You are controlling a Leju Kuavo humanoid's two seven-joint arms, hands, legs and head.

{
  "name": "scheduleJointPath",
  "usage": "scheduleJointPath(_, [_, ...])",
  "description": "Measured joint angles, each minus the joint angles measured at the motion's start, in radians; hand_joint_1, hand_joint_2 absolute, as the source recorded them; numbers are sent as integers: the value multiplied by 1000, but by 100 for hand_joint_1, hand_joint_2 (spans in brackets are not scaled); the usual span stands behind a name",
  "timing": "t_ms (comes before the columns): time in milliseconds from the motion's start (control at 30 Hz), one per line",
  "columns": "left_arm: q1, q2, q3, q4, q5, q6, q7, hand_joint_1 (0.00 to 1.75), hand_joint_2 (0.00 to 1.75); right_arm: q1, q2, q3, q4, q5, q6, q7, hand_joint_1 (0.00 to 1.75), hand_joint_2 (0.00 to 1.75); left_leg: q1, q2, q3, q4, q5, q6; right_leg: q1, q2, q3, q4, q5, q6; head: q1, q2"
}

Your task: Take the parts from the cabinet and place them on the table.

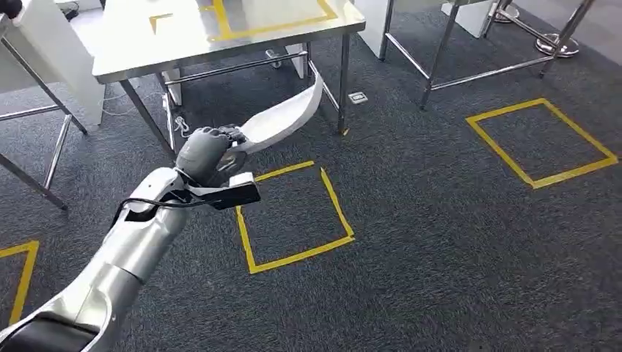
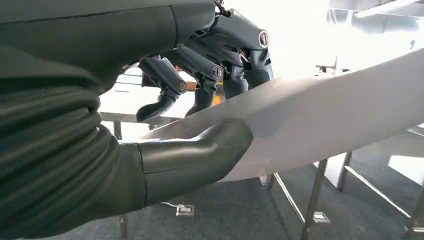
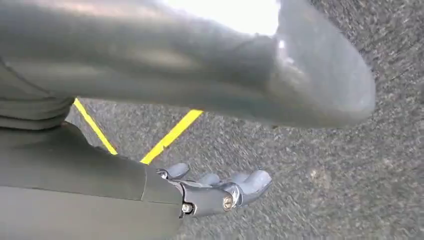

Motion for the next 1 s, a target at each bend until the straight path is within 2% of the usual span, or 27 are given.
scheduleJointPath(33, [-1, -1, 0, 1, -3, -2, 0, 175, 175, 0, 0, 0, 0, -1, -3, 0, 0, 0, 0, 0, -1, -5, 10, -1, 1, -3, 0, 0, 0, -1, -1, 0])
scheduleJointPath(67, [-1, -2, 0, 2, -5, -3, 0, 175, 175, -1, 0, 0, 0, -1, -5, 0, 0, 0, 1, -1, 1, -6, 12, -17, 1, -6, 1, 0, -1, -3, -1, 0])
scheduleJointPath(100, [-3, -2, 0, 5, -9, -6, 3, 175, 175, -2, 1, 0, 0, -1, -6, -1, 0, 0, 2, 1, 2, -10, 13, -25, 1, -7, 1, 0, -2, -3, -1, 0])
scheduleJointPath(233, [-8, -3, -1, 7, -13, -13, 2, 175, 175, 0, 3, 0, 0, -2, -8, -6, 0, 0, 2, 1, 3, -13, 14, -29, 1, -7, 0, 0, -1, -4, -1, 0])
scheduleJointPath(333, [-16, -6, -1, 11, -18, -20, 2, 175, 175, 0, 4, 0, 0, -2, -10, -6, 0, 0, 3, 0, 3, -14, 14, -39, 1, -7, 0, 0, -2, -4, -1, 0])
scheduleJointPath(1000, [-31, -9, -2, 22, -19, -38, 9, 175, 175, 0, 5, 0, 0, -1, -9, -6, 0, 0, 0, 1, 1, -12, 13, -38, -2, -7, 5, -8, 1, 2, 0, 0])
